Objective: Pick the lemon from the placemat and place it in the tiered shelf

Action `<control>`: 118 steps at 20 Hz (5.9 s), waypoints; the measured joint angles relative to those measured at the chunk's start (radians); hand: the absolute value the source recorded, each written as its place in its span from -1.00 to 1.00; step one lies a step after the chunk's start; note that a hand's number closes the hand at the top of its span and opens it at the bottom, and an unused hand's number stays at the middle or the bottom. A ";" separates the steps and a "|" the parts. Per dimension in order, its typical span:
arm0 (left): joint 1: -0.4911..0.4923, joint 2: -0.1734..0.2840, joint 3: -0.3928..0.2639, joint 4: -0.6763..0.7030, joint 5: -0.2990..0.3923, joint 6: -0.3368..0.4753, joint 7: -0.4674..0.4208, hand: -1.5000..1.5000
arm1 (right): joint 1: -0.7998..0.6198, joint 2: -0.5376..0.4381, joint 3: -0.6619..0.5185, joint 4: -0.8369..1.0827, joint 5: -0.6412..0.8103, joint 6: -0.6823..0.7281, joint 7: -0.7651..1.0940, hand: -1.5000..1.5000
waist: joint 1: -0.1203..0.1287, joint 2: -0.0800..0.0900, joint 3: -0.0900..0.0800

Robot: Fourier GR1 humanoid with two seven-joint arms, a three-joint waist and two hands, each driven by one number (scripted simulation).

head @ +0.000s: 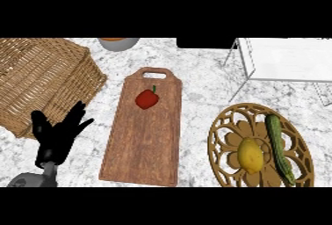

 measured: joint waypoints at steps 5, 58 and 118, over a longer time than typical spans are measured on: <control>-0.021 -0.009 -0.005 0.009 -0.012 -0.005 0.011 0.00 | -0.137 -0.097 0.040 0.038 0.070 -0.009 0.214 -1.00 | 0.017 0.003 -0.001; 0.015 -0.056 0.090 0.014 -0.075 -0.051 0.032 0.00 | -0.677 0.520 0.346 0.733 0.877 0.222 0.328 1.00 | -0.018 -0.014 0.003; -0.001 -0.126 0.156 0.011 -0.158 -0.117 0.052 0.00 | -1.653 -0.147 -0.222 0.948 0.128 0.862 -0.065 1.00 | -0.004 -0.008 0.004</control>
